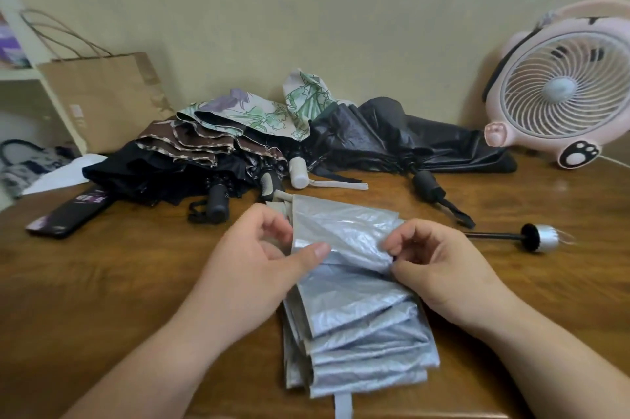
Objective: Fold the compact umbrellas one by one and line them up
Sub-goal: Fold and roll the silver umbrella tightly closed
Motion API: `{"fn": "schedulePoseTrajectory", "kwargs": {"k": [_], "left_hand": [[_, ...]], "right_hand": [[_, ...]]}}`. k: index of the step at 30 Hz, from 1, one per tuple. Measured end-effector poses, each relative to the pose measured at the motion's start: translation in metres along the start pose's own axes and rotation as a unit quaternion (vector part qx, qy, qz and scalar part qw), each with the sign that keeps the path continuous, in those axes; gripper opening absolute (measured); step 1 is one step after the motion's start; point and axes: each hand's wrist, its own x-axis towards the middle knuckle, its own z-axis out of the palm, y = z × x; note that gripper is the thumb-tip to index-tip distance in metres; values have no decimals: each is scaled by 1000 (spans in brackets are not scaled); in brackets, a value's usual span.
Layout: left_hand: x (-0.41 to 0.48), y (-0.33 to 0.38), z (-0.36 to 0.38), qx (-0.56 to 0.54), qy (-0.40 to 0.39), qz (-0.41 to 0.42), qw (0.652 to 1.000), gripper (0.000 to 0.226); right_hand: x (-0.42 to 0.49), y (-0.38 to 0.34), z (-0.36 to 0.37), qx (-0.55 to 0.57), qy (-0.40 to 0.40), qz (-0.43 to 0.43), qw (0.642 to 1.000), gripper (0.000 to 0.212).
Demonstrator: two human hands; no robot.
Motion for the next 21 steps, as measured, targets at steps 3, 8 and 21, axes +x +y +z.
{"fn": "schedulePoseTrajectory", "kwargs": {"k": [3, 8, 21], "left_hand": [[-1, -6, 18, -23, 13, -21, 999, 42], [-8, -12, 22, -93, 1, -41, 995, 33], [-10, -23, 10, 79, -66, -20, 994, 17]], "right_hand": [[-2, 0, 0, -31, 13, 6, 999, 29], [-2, -1, 3, 2, 84, 14, 996, 22], [-6, -5, -5, -46, 34, 37, 998, 26]]}}
